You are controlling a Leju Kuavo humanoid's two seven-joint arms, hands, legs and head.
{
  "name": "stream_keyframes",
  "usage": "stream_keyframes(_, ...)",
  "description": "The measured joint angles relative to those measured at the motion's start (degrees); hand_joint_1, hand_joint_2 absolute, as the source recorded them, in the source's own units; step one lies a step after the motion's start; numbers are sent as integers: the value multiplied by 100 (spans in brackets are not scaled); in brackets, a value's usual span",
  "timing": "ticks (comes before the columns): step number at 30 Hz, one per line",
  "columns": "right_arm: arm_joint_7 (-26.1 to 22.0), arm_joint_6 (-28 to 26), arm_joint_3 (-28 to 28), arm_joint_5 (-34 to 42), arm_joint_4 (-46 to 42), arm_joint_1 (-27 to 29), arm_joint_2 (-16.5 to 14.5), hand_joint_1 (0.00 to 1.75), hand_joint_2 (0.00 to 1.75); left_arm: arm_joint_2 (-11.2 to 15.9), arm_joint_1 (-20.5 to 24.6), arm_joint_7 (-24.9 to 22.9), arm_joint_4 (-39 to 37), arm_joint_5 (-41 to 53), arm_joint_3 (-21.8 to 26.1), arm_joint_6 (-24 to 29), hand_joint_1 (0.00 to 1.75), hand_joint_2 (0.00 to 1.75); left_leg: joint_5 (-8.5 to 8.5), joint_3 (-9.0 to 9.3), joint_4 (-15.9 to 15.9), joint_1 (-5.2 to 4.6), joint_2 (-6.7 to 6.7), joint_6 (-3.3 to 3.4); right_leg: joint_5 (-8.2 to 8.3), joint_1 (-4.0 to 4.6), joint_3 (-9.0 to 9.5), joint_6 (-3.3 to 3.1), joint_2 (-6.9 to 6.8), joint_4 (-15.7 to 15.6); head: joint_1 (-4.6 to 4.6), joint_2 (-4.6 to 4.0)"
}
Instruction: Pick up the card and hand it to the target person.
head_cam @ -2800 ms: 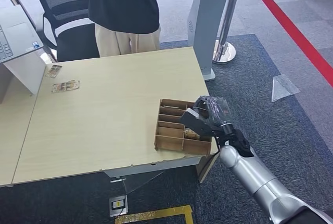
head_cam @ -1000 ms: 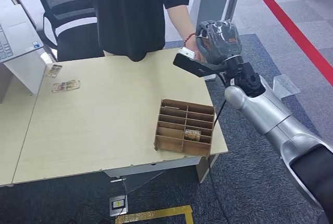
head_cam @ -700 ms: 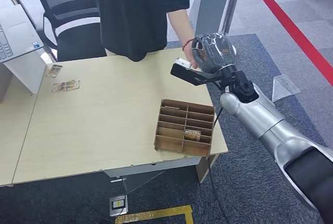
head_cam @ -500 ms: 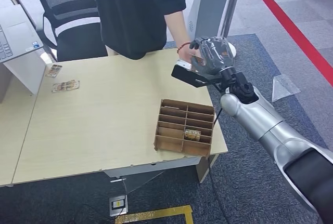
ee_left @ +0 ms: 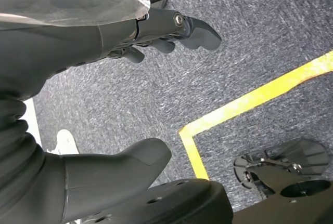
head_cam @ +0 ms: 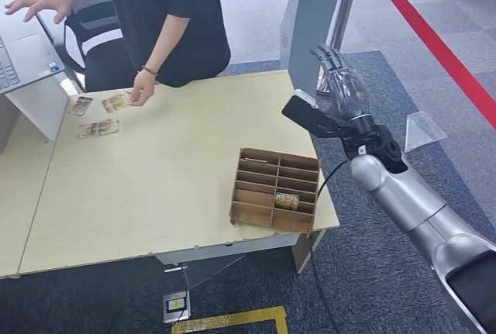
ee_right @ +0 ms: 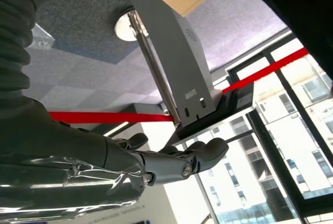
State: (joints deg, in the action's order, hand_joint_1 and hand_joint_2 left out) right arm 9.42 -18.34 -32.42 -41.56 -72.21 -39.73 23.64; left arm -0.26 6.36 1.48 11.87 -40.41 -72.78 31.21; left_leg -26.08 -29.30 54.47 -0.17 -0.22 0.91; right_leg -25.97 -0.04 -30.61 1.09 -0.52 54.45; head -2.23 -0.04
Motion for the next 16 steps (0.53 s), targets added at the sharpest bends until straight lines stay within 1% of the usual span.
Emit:
stream_keyframes(6, 283, 329, 531, -96, -1180, 771, 461, 0, 175, 2, -8, -60, 0, -26, 4, -2, 0, 175, -1, 5, -1, 0, 1, 0, 0, 0, 2, 0, 0, -3, -1, 1)
stream_keyframes(10, 415, 583, 1031, -331, -2108, 1572, 744, 0, 175, 2, -22, -97, 0, -31, 9, -4, 0, 175, -2, 2, -4, 1, 1, -1, -2, 0, 3, 1, -1, -2, -1, 0)
stream_keyframes(13, 374, 850, 1454, -613, -2811, 2197, 854, 0, 175, 6, -22, -100, 0, -55, 11, -3, 0, 175, -3, 3, -8, 1, 7, -4, -2, 0, 1, 1, 3, -2, -1, 0)
stream_keyframes(16, 310, 951, 1704, -783, -3235, 2571, 867, 0, 175, 9, -23, -100, 0, -62, 12, -2, 0, 175, -3, 1, -9, 1, 3, -4, -3, 0, 1, 0, 2, -2, 1, 0)
